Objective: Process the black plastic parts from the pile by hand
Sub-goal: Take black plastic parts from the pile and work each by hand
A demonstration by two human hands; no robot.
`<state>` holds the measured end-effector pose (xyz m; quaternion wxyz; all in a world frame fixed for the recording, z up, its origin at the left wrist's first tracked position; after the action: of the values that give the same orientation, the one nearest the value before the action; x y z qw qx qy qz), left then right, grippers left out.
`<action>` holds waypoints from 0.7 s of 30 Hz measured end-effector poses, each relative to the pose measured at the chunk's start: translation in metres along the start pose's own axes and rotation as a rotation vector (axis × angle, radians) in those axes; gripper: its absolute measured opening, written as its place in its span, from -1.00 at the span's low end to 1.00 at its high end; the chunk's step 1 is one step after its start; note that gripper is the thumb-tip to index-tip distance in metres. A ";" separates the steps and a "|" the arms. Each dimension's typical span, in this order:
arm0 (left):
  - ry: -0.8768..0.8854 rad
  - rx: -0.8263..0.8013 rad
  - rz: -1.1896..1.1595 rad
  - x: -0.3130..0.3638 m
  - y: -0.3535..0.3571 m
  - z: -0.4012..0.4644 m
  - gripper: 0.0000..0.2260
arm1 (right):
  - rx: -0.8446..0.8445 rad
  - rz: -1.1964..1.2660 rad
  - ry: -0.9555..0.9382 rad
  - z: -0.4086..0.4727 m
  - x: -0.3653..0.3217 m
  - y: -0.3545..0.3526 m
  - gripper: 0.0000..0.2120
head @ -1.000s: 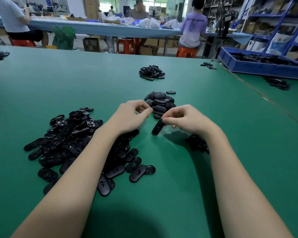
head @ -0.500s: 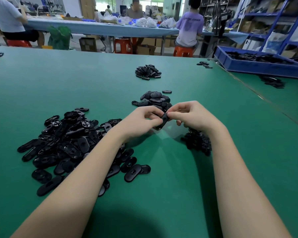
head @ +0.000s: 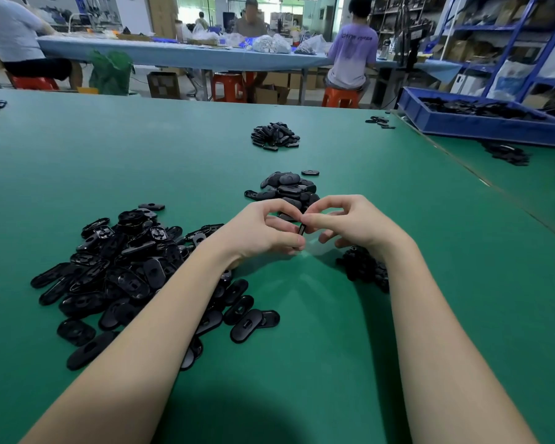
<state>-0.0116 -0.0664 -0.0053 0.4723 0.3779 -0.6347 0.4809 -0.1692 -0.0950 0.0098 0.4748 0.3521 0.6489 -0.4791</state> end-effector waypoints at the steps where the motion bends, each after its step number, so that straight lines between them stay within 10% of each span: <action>1: 0.005 -0.001 0.032 0.001 0.000 0.000 -0.71 | -0.010 0.001 0.003 0.000 0.001 0.001 -0.85; 7: 0.001 -0.007 0.145 0.004 -0.009 -0.004 -0.70 | -0.013 0.127 -0.007 -0.002 0.004 -0.001 -0.94; 14: -0.045 0.008 0.981 0.014 -0.029 -0.004 -0.81 | 0.012 0.056 0.022 -0.002 0.003 -0.005 -0.98; 21: -0.036 0.084 1.061 0.022 -0.027 -0.007 -0.81 | 0.040 -0.120 0.011 -0.001 -0.001 -0.011 -0.95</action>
<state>0.0090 -0.0669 0.0236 0.1375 0.0317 -0.7270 0.6720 -0.1795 -0.0976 0.0138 0.4343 0.3249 0.6617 -0.5177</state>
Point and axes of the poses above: each hand's wrist, its own z-axis towards the middle knuckle, its own y-axis out of the palm, x = y × z, the point moved 8 cm from there along z, towards the middle knuckle, and after that the axes turned 9 degrees about z, right-handed, at the moved point
